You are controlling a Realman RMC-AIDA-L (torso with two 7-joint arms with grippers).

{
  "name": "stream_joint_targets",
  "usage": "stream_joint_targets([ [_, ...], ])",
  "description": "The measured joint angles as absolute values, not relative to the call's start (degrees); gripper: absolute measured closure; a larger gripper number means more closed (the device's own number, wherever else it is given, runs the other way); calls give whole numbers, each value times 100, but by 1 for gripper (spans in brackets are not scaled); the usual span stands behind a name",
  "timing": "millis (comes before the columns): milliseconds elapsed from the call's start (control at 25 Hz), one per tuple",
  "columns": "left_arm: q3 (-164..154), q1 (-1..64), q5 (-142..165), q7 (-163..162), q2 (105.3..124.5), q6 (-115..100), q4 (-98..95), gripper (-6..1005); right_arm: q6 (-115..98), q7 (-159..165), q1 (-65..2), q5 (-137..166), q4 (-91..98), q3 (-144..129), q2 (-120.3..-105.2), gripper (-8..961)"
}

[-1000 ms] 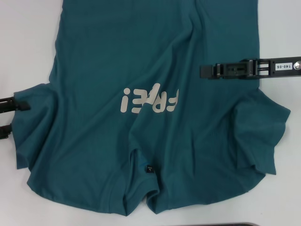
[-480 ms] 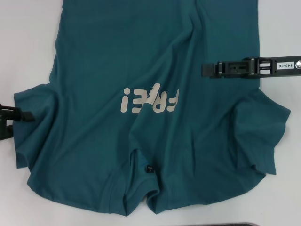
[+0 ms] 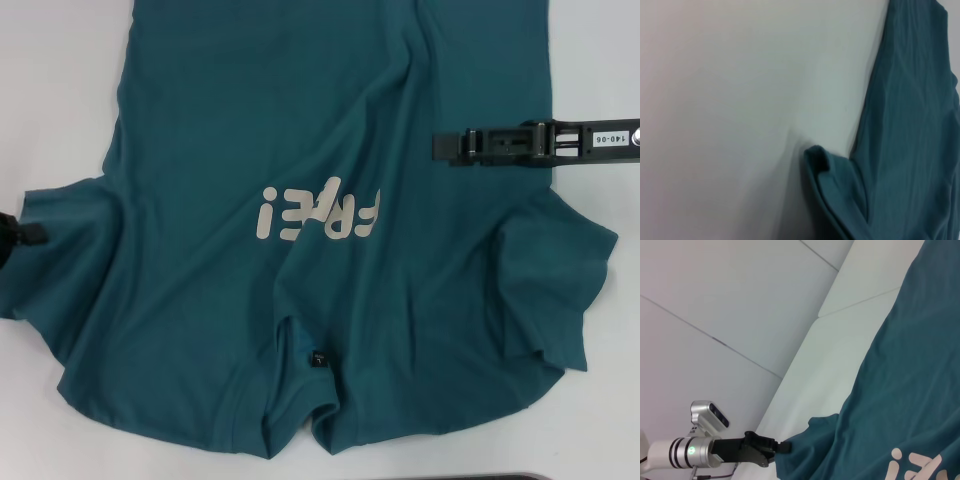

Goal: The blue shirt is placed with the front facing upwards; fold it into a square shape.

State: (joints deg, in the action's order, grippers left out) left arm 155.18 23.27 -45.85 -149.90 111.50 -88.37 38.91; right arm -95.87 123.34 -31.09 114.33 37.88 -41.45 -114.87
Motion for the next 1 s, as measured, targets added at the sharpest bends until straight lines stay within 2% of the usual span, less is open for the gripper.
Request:
stream_joint_targets([
  [80,15552,2331,-4585,-15004,11139,-8845,3939,995,-9589,12333,-3104,11429,3788,-4140,-11487,38],
  [520,15597,2662,-4456,-15122,11009,-8434,4126,995,-9621,12332,-3108,11423,3788,-4139,-11488,40],
  [800,15600,2565,-4416,-15321,10877,-8502,4215,995,-9636,12338,-3093,11416,3780,-4126,-11500,42],
  [1000,15551,2541,-4424,-15359,10897,-8860,4344,995,-9640,12387,-3099,11416,3778,-4109,-11496,43],
])
